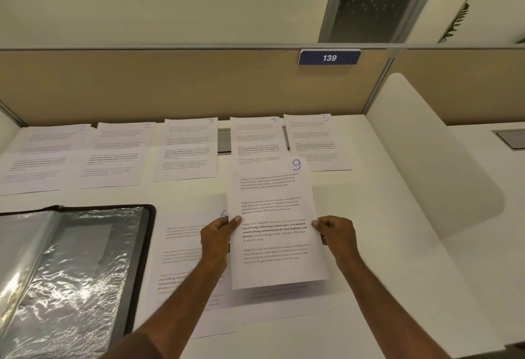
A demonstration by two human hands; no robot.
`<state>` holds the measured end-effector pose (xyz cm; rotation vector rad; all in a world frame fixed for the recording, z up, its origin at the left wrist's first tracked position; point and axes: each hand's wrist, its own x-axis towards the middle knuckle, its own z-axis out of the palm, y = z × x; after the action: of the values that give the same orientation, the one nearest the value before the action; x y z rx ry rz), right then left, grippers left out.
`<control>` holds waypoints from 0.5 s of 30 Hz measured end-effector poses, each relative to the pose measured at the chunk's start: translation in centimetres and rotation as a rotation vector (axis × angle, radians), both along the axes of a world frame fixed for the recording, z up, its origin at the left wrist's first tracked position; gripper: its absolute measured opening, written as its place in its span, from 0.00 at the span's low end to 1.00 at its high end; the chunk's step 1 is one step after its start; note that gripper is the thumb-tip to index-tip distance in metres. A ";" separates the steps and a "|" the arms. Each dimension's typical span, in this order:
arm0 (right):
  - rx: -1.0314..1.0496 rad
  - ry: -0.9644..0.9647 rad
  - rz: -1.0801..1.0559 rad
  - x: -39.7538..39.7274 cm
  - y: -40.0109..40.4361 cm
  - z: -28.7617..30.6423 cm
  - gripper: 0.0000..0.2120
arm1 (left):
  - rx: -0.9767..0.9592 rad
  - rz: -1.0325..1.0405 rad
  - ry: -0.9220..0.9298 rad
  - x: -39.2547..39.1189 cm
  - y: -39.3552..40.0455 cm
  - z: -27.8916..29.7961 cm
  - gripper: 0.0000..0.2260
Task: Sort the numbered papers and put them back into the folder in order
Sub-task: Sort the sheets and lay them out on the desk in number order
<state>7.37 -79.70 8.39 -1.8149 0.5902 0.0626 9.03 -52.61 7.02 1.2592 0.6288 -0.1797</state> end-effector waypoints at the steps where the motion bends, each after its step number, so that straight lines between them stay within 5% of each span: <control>1: -0.004 0.002 0.005 0.0 -0.4 0.0 0.07 | -0.009 0.008 0.003 0.1 -0.4 0.0 0.05; 15: -0.011 -0.013 -0.063 -0.2 -7.7 0.4 0.06 | 0.054 0.063 -0.057 0.9 -5.7 -0.2 0.02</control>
<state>7.17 -87.45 8.76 -1.8044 0.6392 0.0048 9.92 -58.34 6.82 1.2903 0.6261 -0.0748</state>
